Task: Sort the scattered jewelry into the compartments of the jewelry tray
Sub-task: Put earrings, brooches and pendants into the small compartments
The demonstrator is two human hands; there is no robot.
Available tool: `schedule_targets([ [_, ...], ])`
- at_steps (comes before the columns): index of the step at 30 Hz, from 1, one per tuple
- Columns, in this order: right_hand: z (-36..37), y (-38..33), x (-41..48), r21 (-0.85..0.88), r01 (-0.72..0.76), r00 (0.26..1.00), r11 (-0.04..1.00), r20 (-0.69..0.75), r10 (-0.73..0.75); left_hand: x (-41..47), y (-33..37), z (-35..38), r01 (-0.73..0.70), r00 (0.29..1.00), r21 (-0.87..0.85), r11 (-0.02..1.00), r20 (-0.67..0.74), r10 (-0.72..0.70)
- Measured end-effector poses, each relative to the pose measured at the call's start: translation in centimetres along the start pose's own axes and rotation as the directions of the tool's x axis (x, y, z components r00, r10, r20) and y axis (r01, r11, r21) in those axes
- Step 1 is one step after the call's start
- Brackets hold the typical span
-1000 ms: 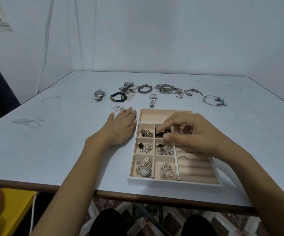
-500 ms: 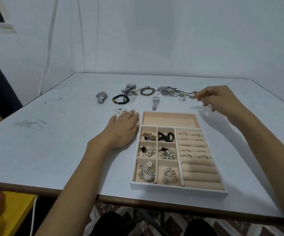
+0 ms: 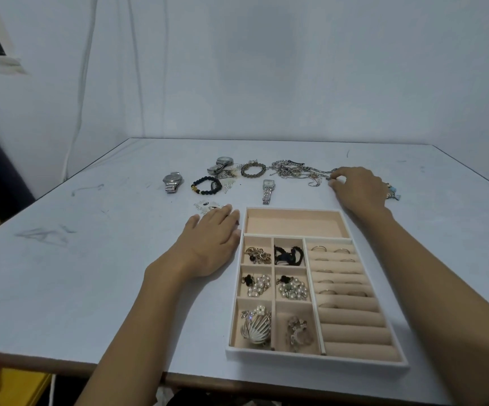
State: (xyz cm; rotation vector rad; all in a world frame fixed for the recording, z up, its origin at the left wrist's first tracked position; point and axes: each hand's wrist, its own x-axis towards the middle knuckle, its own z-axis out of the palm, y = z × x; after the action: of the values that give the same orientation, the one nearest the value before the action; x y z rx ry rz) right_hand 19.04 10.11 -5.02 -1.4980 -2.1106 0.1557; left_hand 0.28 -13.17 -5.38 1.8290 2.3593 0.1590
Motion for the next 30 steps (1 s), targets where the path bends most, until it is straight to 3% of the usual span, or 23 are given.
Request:
schedule_targets([
  [7,-0.1,0.4,0.2,0.114,-0.040,0.999,0.993,-0.020,0.042,0.1,0.0,-0.1,-0.009,1.000,0.004,1.000,-0.012,0.009],
  [10,-0.7,0.5,0.3,0.310,-0.080,0.997,0.948,0.010,0.081,0.0,0.0,-0.3,-0.016,0.999,-0.015,1.000,-0.033,0.015],
  [16,-2.0,0.0,0.6,0.677,-0.029,0.998,0.735,-0.027,0.065,0.0,0.0,-0.7,-0.059,0.993,-0.128,0.990,-0.114,0.045],
  [22,-3.9,-1.9,0.7,0.826,0.009,0.999,0.563,0.021,-0.046,0.6,0.1,-1.7,0.010,0.960,-0.448,0.894,-0.246,-0.134],
  [30,-6.1,-4.6,-0.4,0.972,-0.092,0.970,0.218,0.137,-0.199,4.7,4.9,-4.7,-0.191,0.938,-0.632,0.751,-0.344,-0.052],
])
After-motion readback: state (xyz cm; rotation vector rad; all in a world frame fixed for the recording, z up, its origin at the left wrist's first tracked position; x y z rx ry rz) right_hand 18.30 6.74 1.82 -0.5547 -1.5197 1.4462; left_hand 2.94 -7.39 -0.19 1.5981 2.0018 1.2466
